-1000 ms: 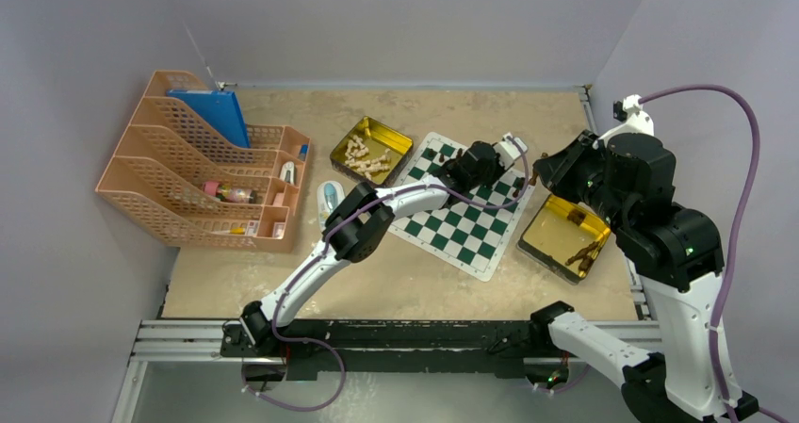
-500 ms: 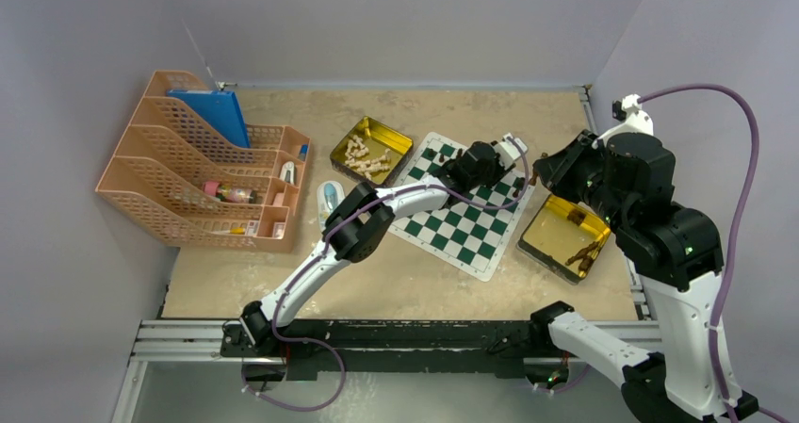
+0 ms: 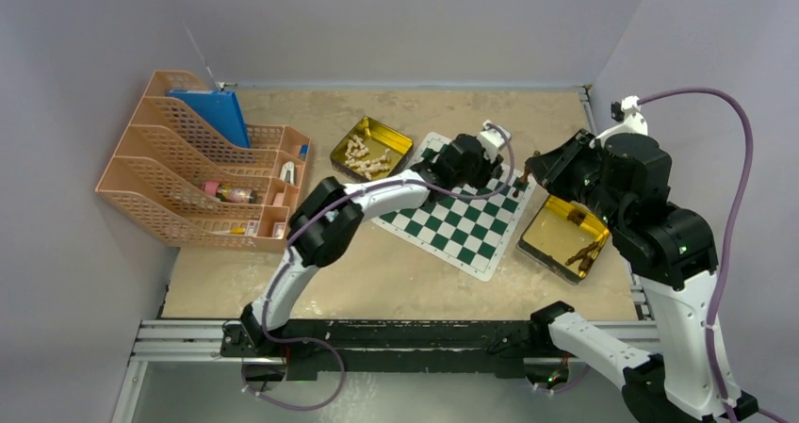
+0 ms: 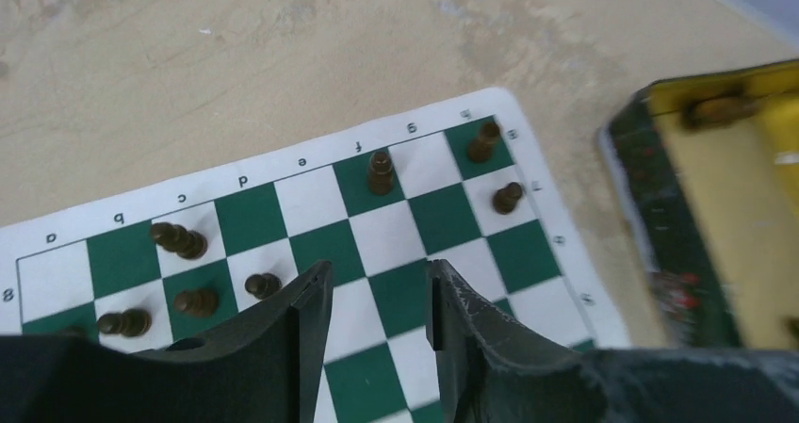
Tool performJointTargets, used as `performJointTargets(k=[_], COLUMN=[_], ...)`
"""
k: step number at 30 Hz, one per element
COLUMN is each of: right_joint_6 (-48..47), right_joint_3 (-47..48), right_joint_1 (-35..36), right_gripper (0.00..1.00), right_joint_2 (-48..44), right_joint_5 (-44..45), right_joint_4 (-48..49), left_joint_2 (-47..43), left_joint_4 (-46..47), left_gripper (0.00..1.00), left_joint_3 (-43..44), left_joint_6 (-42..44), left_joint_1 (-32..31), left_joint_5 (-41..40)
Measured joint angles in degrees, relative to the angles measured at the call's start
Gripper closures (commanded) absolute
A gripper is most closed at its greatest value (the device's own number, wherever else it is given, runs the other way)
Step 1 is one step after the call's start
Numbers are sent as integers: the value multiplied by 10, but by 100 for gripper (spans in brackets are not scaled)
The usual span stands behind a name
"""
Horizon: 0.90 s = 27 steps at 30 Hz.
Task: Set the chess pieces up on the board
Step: Place the chess piece on the chessboard.
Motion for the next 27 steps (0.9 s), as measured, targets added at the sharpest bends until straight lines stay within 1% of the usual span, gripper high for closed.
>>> performJointTargets(k=[4, 6, 8, 12, 14, 16, 22, 27], right_joint_6=[35, 61, 89, 149, 181, 208, 244, 254], right_joint_3=[-40, -70, -103, -168, -203, -231, -243, -243], right_joint_1=[0, 0, 0, 0, 0, 0, 0, 0], right_gripper=[99, 99, 99, 100, 100, 100, 99, 99], right_joint_2=[-21, -34, -47, -57, -54, -47, -2, 8], right_joint_5=[-8, -13, -25, -59, -80, -99, -129, -150], right_joint_4=[33, 59, 89, 170, 217, 254, 318, 358], left_joint_2=[-105, -164, -235, -360, -405, -446, -532, -534], left_joint_4=[-20, -29, -35, -29, -31, -37, -42, -52], left_gripper=[59, 58, 57, 48, 43, 41, 38, 38], left_joint_3=[-55, -87, -126, -195, -210, -215, -229, -229], left_joint_6=[-68, -113, -168, -258, -282, -302, -336, -348], left_joint_1=[10, 26, 56, 132, 155, 162, 153, 153], left_joint_5=[35, 71, 122, 207, 236, 268, 348, 393])
